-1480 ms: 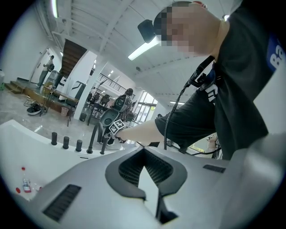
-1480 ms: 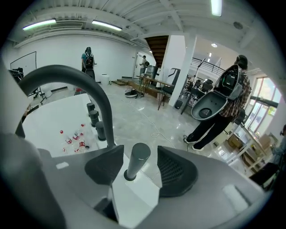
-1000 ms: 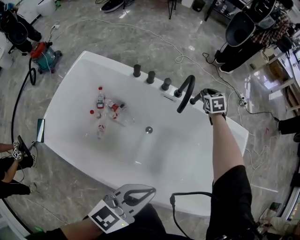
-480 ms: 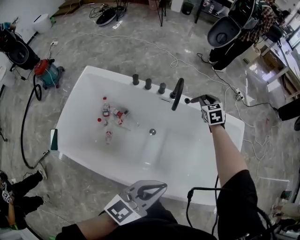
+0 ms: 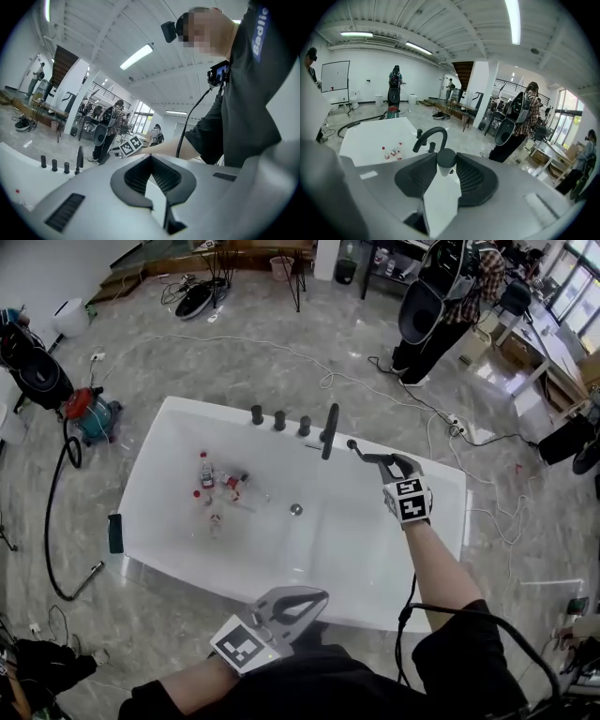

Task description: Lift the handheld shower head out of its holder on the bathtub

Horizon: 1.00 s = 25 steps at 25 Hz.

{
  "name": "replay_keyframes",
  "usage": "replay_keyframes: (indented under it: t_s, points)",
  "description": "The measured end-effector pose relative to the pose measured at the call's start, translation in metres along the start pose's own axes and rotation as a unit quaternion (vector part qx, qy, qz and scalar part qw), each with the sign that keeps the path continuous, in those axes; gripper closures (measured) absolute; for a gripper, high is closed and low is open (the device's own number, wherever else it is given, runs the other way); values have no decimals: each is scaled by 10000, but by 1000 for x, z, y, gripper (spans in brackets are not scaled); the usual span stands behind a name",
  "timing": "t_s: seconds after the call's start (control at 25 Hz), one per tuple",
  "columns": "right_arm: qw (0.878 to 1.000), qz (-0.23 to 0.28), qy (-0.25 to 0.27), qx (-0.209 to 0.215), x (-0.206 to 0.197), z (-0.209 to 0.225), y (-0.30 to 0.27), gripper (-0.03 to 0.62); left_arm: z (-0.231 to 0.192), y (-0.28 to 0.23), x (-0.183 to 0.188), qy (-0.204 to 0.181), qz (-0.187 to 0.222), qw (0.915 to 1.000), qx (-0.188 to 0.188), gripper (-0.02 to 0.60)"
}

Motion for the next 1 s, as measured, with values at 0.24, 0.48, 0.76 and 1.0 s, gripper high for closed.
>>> replay_keyframes:
  t_s: [0.24,0.48,0.76,1.0]
  points:
    - [9992,26,384,108,-14,-39,59,468,20,3,16,-91,39,9999,-54,581]
    - [9991,237,261,236,-25,-73,125,468,44,1,23,-242,-15,9996,-138,581]
    - [9993,338,-22,166,-42,-89,197,468,73,-19,24,-414,-126,9981,-434,581]
    - [9989,315,-289,172,-62,-107,249,468,94,-36,20,-542,-64,9966,-623,581]
Point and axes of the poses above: the fingertips, and each gripper's own axes: y backward along the fingers, z to its right, x out of its top, the point moved 1 cm from there along y, backward along the fingers, and after that the axes turned 4 degrees about x, right-handed, at the moved point
